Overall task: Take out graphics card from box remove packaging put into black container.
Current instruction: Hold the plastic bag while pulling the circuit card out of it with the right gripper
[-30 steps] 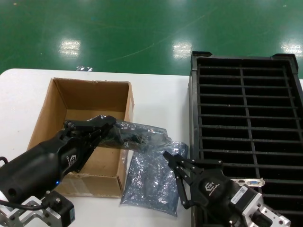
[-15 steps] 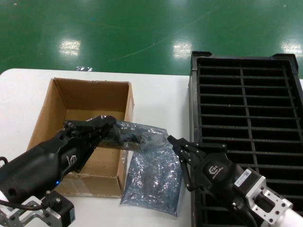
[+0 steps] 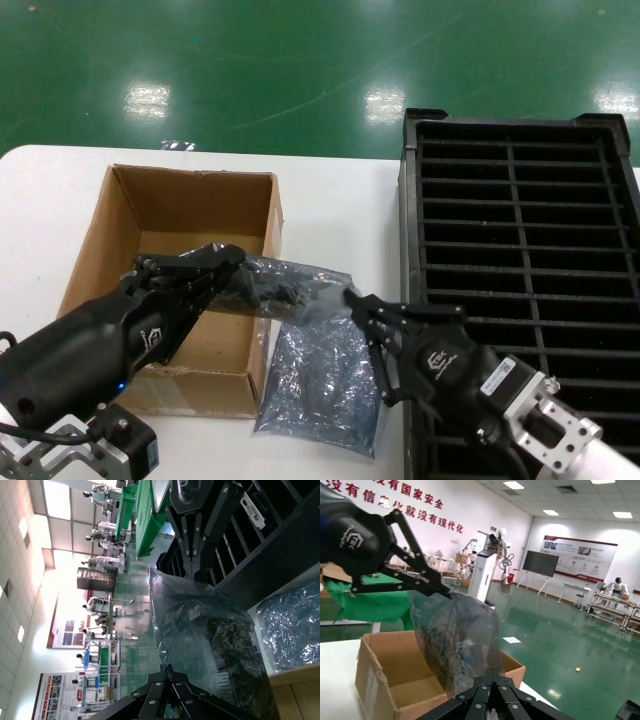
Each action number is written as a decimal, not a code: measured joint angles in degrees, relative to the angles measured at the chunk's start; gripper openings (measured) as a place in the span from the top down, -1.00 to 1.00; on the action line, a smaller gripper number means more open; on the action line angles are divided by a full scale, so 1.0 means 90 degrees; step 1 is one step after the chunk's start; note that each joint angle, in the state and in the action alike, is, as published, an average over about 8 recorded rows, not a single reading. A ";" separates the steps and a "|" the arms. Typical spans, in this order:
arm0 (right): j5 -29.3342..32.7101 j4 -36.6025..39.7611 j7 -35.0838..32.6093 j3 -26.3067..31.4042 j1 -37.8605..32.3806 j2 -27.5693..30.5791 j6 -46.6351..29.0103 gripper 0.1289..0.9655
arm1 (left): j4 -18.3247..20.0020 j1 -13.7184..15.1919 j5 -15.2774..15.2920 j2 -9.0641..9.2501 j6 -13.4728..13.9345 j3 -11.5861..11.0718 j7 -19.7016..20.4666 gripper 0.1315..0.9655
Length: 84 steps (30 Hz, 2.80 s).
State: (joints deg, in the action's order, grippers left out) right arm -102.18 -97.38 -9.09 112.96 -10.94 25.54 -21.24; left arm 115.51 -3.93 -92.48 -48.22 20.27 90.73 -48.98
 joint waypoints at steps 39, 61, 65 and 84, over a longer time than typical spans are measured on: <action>-0.0998 0.2001 -0.0010 -0.0309 -0.1378 -0.0322 -0.2863 0.99 | 0.0000 0.0000 0.0000 0.0001 0.0001 -0.0001 0.0000 0.98; -0.1259 0.3596 -0.0257 -0.0573 -0.2224 -0.0708 -0.3817 0.95 | 0.0000 0.0000 0.0001 0.0001 0.0001 -0.0001 0.0000 0.98; -0.1211 0.3720 -0.0285 -0.0583 -0.2314 -0.0799 -0.3804 0.86 | 0.0000 0.0000 0.0001 0.0001 0.0001 -0.0001 0.0000 0.98; -0.1088 0.4041 -0.0353 -0.0565 -0.2479 -0.1168 -0.3814 0.44 | 0.0000 0.0000 0.0001 0.0001 0.0001 -0.0001 0.0000 0.98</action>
State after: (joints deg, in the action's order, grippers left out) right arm -111.97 -61.01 -12.27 107.88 -33.26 15.02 -55.57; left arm 115.51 -3.93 -92.48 -48.21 20.28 90.72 -48.98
